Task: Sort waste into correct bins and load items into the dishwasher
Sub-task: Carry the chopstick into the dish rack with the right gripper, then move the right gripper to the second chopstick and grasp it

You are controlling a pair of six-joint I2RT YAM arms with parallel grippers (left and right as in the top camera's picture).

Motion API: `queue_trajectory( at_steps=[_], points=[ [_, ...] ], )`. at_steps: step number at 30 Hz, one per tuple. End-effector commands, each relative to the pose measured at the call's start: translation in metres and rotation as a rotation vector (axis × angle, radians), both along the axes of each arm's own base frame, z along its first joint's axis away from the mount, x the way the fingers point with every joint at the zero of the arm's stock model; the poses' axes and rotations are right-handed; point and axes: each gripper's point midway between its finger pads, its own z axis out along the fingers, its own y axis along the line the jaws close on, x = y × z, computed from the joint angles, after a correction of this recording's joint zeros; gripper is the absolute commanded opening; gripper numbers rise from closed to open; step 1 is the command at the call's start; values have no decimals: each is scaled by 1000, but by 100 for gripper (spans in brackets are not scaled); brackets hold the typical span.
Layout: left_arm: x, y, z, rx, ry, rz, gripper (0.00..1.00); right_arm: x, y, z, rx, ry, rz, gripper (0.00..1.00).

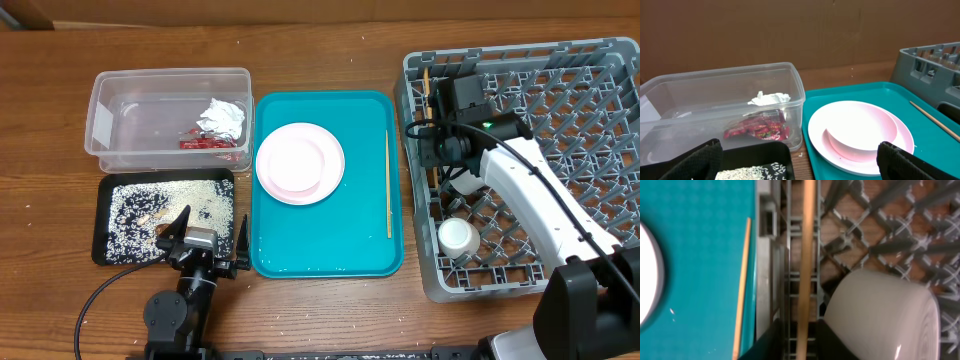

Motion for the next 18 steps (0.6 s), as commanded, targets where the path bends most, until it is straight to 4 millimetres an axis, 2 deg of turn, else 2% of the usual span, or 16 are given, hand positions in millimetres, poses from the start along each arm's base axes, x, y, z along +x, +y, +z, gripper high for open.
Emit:
queue_trajectory(
  at_steps=[1, 5, 9, 12, 18],
  points=[
    [0, 0, 0, -7, -5, 0, 100, 1, 15, 14, -4, -45, 64, 41],
    [0, 0, 0, -7, -5, 0, 100, -17, 63, 19, 37, -42, 193, 48],
    [0, 0, 0, -7, -5, 0, 100, -36, 102, 6, 37, -10, 259, 48],
    [0, 0, 0, -7, -5, 0, 100, -39, 114, -11, 19, 5, 225, 46],
    [0, 0, 0, -7, -5, 0, 100, -25, 107, -63, -95, 30, 118, 43]
  ],
)
